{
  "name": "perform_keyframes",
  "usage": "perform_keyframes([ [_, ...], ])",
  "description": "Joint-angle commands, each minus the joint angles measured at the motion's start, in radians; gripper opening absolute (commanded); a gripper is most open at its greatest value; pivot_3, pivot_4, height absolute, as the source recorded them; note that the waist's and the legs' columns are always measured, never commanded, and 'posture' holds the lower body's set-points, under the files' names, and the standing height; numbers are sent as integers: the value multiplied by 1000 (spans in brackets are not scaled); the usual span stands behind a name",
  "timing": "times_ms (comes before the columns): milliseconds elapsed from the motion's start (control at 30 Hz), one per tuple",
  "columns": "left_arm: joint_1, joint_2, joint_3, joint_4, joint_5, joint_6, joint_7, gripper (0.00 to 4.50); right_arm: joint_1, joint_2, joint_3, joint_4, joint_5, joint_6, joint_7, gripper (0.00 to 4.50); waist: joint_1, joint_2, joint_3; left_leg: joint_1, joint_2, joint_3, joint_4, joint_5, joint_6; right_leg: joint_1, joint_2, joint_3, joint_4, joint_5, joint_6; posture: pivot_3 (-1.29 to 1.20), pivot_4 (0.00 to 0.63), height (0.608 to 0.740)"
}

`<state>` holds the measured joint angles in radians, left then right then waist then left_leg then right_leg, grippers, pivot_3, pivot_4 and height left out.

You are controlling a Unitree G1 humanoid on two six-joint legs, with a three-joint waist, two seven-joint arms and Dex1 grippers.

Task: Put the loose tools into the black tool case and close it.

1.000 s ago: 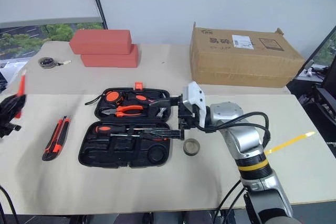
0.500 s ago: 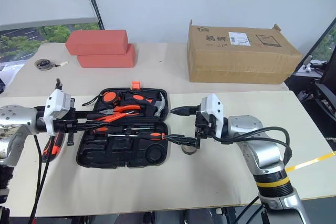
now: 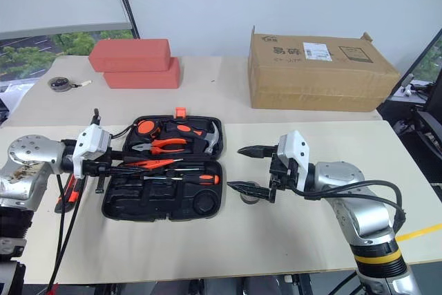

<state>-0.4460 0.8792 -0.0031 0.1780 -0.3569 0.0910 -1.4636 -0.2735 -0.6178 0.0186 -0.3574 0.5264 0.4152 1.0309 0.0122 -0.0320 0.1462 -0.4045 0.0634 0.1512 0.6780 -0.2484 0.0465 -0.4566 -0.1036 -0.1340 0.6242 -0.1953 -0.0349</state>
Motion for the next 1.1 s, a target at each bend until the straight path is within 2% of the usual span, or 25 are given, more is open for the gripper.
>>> perform_keyframes([
  [33,-33,-1,0,5,10,-13,-1,491,-2,-7,-20,-40,14,-2,-16,4500,0,0,0,0,0,0,0,0,0,0,0,0,0,0,0,0,150,712],
  [467,-50,-4,-66,22,89,-76,-44,491,-15,8,13,-44,4,-16,-36,4500,0,0,0,0,0,0,1,0,0,0,1,0,1,0,0,0,150,712],
  [667,-55,8,-100,68,157,-167,-55,491,-7,-2,17,-51,7,-9,-28,4500,0,0,0,0,0,0,1,0,0,0,1,1,1,0,0,0,150,712],
  [1100,-23,72,-74,112,163,-204,-75,491,-21,-7,33,-42,2,-14,-14,4500,-1,0,0,0,0,0,2,0,0,0,1,1,2,0,0,0,150,712],
])
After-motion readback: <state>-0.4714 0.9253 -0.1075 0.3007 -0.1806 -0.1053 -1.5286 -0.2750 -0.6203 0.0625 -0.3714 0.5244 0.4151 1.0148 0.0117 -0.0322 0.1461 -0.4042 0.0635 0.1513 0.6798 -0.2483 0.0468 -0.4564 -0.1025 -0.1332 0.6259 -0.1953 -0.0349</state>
